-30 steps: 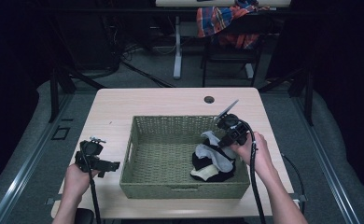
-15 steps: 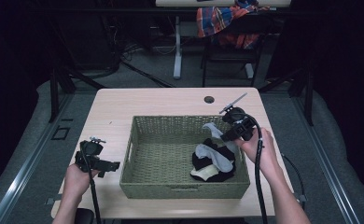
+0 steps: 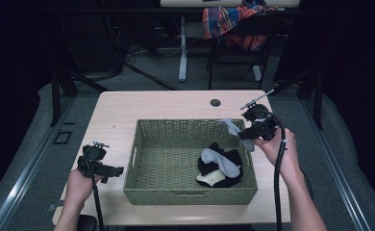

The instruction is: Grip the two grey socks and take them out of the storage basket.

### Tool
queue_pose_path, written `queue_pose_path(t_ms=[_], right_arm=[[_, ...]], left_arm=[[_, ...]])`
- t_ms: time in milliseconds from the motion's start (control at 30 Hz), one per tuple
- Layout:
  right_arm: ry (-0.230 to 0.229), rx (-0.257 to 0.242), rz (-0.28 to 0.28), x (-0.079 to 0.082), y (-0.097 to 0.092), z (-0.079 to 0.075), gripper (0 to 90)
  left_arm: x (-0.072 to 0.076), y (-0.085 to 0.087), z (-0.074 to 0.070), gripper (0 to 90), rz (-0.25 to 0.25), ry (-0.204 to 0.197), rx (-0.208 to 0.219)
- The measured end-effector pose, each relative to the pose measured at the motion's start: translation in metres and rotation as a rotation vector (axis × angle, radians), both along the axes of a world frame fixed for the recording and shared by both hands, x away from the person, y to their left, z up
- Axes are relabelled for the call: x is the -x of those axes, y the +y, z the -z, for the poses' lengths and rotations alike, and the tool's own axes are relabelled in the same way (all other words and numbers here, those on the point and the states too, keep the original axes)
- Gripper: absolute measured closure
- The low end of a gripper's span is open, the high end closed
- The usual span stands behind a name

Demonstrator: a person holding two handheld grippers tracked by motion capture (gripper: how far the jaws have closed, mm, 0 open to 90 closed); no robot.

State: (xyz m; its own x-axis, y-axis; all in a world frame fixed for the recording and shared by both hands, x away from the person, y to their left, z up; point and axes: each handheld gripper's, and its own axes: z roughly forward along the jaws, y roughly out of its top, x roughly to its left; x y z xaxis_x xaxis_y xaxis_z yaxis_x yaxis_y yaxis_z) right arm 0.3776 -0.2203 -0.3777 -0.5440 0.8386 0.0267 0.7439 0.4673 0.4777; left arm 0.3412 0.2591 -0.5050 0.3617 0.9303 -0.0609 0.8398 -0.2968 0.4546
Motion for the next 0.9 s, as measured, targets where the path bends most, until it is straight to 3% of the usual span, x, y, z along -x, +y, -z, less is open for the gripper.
queue_pose_path(t_ms=[500, 767, 900], right_arm=[[-0.025, -0.004, 0.084, 0.005, -0.036, -0.008, 85.0], [-0.005, -0.027, 0.148, 0.002, -0.059, -0.001, 85.3], [0.004, -0.011, 0.184, -0.001, -0.07, 0.007, 85.4]], left_arm=[[0.0, 0.001, 0.0, 1.3, -0.001, -0.001, 0.0], [0.0, 0.002, -0.001, 0.2, -0.004, -0.012, 0.023], [0.0, 0.002, -0.001, 0.2, -0.004, -0.008, 0.021]])
